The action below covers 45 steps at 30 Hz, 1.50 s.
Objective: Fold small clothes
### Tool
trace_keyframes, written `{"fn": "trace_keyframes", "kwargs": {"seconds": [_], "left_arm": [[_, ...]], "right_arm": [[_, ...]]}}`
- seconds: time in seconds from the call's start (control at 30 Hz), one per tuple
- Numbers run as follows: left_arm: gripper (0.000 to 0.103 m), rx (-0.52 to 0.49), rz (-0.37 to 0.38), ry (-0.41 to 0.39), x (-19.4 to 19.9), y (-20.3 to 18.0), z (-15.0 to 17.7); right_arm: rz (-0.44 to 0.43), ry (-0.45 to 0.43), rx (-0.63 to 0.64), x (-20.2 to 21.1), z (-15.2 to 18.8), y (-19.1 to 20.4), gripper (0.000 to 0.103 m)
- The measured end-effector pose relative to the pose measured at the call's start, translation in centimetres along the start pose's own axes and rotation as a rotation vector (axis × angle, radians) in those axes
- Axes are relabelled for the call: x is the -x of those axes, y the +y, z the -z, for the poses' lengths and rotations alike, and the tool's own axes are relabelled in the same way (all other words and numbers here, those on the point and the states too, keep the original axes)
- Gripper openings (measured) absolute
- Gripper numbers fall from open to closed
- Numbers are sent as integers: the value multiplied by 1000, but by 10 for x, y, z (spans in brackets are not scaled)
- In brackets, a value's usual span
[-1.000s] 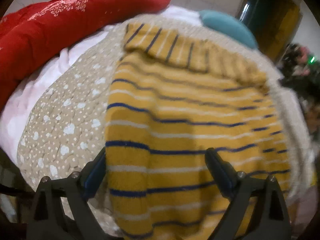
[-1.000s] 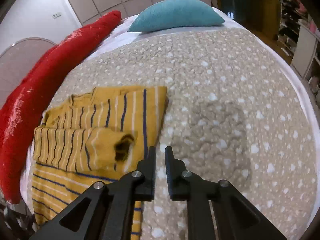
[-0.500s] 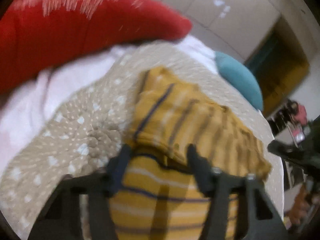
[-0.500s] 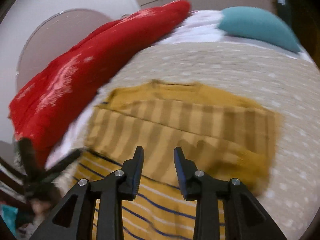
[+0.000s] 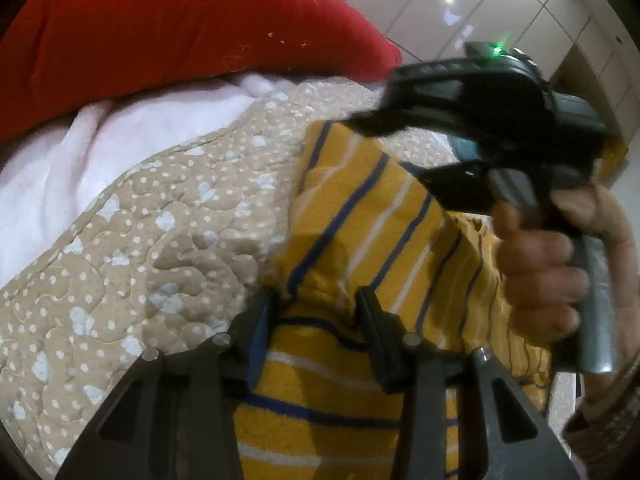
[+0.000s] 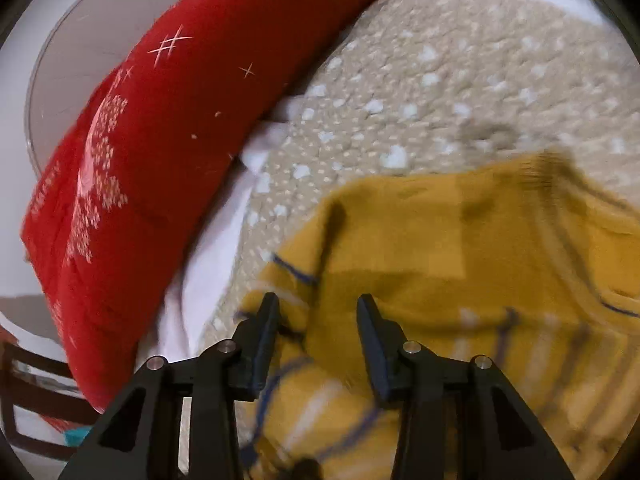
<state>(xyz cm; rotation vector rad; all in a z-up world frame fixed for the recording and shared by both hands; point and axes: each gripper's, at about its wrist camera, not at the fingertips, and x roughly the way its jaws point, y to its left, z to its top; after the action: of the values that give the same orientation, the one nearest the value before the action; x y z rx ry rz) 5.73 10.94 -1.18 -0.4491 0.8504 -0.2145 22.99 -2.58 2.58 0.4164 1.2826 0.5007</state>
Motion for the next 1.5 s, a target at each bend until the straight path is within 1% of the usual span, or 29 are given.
{"fn": "trace_keyframes", "kwargs": {"seconds": [0.03,0.07,0.1,0.13,0.23,0.33,0.4,0.47,0.5,0.53,0.57,0.63,0.7,0.8,0.83,0.87,0.93,1.03,1.13,1.17,1.2,1.27,1.3,1.33,1.37,1.4,1.43,1.47,1.5], "left_arm": [[41,2,2,-2,0,0,1],[41,3,3,-4,1,1,1],[41,3,3,-5,1,0,2],[41,2,2,-6,3,0,4],[41,-2,-4,-10,2,0,5],[41,-3,-7,-15,1,-1,6],[41,-1,-5,-15,-1,-3,5],[41,-1,-4,-15,-1,-3,6],[41,-2,-5,-15,-1,-3,6],[41,-2,-5,-15,-1,-3,6],[42,-2,-6,-15,-1,-3,6],[42,-4,-7,-14,-1,-4,5],[43,-6,-6,-12,-1,-5,5],[44,-6,-1,-9,-3,-5,4],[45,-6,0,-8,-3,-5,4],[45,-5,2,-7,-3,-5,4],[46,2,15,-5,-4,-3,2],[48,27,57,0,-3,6,0],[49,58,104,4,-1,13,0],[49,68,120,6,1,15,0],[49,85,139,15,3,19,0],[49,85,148,60,7,20,0],[49,54,129,95,12,16,1],[49,-8,85,122,20,9,4],[51,-66,41,131,26,3,9],[58,-167,-63,133,37,-8,19],[74,-244,-157,143,43,-14,30],[75,-308,-208,150,48,-18,41],[75,-407,-269,159,54,-23,59]], "right_arm": [[-25,-8,-6,-5,-2,1,37],[-34,-10,1,-9,-3,5,20],[-29,-3,14,-12,-5,8,6],[-29,9,31,-16,-8,14,4],[46,-29,154,-10,-18,43,4],[115,-105,188,-4,-33,61,4],[192,-148,232,-3,-42,67,4],[234,-164,271,-6,-42,72,4],[235,-164,273,-6,-42,72,5],[226,-162,262,-3,-41,71,10],[212,-164,244,4,-39,67,18],[217,-188,219,29,-29,56,26],[214,-181,196,51,-16,46,28],[207,-124,165,83,23,22,29],[213,-107,157,100,44,8,32],[219,-103,147,108,56,-1,37],[229,-121,74,148,105,-40,42],[271,-170,-35,205,170,-92,42],[445,-261,-114,271,242,-140,44],[528,-284,-127,292,268,-150,44],[632,-295,-120,308,288,-157,44],[941,-301,-43,332,327,-161,47],[1131,-294,14,344,351,-163,53],[1216,-291,36,352,369,-167,58],[1243,-295,38,359,382,-170,60],[1231,-308,21,368,399,-174,60],[1183,-330,-9,377,414,-177,61],[1138,-350,-35,382,423,-179,62],[1085,-375,-65,385,433,-180,63]]}}
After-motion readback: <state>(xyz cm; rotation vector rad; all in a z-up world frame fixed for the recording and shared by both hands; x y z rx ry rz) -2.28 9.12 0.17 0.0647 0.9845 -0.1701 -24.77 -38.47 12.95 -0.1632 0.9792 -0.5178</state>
